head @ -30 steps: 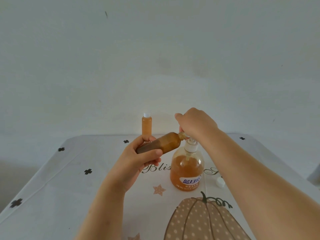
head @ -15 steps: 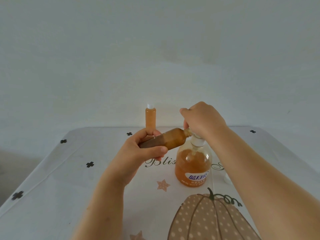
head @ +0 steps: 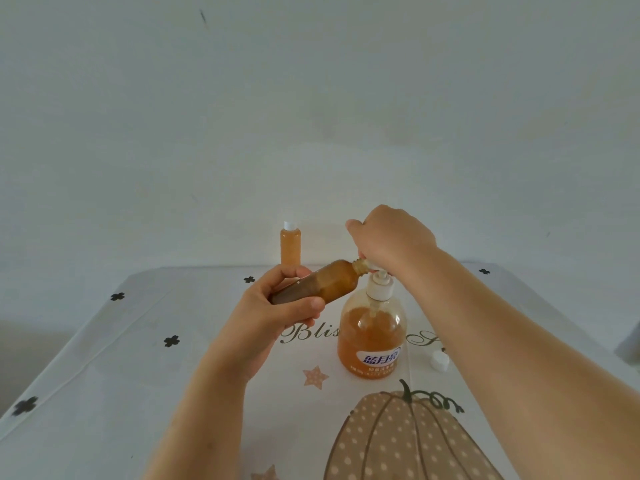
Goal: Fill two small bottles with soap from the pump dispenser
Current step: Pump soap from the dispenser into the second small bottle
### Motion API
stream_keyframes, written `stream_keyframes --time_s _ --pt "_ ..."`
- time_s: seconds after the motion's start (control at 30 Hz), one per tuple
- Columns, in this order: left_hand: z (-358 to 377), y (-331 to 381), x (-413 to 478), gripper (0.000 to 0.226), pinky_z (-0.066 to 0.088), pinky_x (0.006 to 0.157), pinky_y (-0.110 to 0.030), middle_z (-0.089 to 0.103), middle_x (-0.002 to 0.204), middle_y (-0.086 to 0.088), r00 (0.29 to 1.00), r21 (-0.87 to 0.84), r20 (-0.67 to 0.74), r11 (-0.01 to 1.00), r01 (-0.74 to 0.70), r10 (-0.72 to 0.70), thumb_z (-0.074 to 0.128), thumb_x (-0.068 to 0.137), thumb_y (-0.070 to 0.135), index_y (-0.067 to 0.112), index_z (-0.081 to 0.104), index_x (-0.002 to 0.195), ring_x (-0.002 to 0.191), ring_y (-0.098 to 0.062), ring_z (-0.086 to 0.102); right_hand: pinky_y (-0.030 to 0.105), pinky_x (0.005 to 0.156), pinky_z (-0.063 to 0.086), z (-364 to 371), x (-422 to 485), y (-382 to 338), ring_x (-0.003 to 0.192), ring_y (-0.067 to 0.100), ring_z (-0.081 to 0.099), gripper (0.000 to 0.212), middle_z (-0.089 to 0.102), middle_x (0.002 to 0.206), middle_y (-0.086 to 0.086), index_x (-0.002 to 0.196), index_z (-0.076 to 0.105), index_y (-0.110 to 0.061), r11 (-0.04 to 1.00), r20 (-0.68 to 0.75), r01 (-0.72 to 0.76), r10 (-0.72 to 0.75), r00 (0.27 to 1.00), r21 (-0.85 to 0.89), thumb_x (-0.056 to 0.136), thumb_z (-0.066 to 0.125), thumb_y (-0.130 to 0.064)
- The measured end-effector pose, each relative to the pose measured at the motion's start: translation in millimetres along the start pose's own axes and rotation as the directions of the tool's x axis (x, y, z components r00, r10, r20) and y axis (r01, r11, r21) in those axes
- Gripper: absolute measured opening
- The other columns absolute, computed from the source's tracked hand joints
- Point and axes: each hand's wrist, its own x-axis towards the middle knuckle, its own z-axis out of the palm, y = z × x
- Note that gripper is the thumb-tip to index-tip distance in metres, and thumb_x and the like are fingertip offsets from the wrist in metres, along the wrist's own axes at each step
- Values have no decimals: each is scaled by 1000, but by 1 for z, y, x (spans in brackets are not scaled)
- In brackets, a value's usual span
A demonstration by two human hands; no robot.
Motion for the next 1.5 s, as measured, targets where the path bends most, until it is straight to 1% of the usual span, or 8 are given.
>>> stream_keyframes --time_s 0.3,0.43,0.57,0.77,1.0,1.13,1.27,1.5 --pt "-1 -1 0 39 55 76 -36 69 83 -3 1000 70 20 998 -4 3 87 54 27 23 73 90 73 -22 65 28 60 42 4 0 -1 66 21 59 44 72 80 5 91 73 -12 999 51 -38 36 998 32 99 37 -35" --pt "-3 -2 1 40 57 71 -31 69 83 -4 1000 93 19 996 2 -3 87 55 24 20 72 91 73 -21 65 29 60 43 10 0 2 66 21 59 42 71 79 5 90 74 -11 998 39 -34 32 999 55 98 39 -34" --pt "-6 -3 4 32 56 67 -28 69 83 -3 999 127 21 992 22 -25 85 62 10 17 71 90 73 -21 64 29 60 43 19 1 7 61 22 56 41 68 73 4 88 74 -10 996 21 -33 32 999 83 97 42 -34" --pt "-6 -4 5 35 52 64 -27 70 84 -6 998 175 21 983 55 -59 84 62 12 19 70 93 67 -22 59 30 61 45 20 3 7 61 22 57 42 69 74 5 89 75 -9 993 19 -39 37 999 116 97 44 -37" --pt "-2 -2 3 34 53 64 -30 69 84 -2 999 105 14 994 31 -33 85 61 9 23 73 89 68 -21 59 28 59 42 9 -1 4 64 21 58 41 71 79 5 91 74 -9 996 -5 -26 27 1000 83 97 42 -33" --pt "-1 0 1 39 54 65 -31 69 84 -1 1000 52 8 999 15 -15 87 53 22 25 73 89 68 -18 62 28 59 43 0 0 2 63 20 57 47 74 85 6 89 75 -10 1000 -30 20 -19 999 11 100 38 -37" --pt "-1 -1 0 40 53 67 -33 69 82 -2 1000 47 3 999 3 -3 87 52 26 25 74 90 67 -20 60 27 58 42 1 1 0 62 20 58 46 72 78 5 89 74 -11 1000 9 -11 11 1000 6 100 37 -37" --pt "-3 -2 2 46 54 65 -30 68 85 -5 1000 53 10 999 -12 12 86 55 25 15 72 97 69 -19 62 29 60 43 7 1 1 66 21 60 44 72 79 6 90 73 -11 999 21 -22 21 1000 50 98 38 -36"
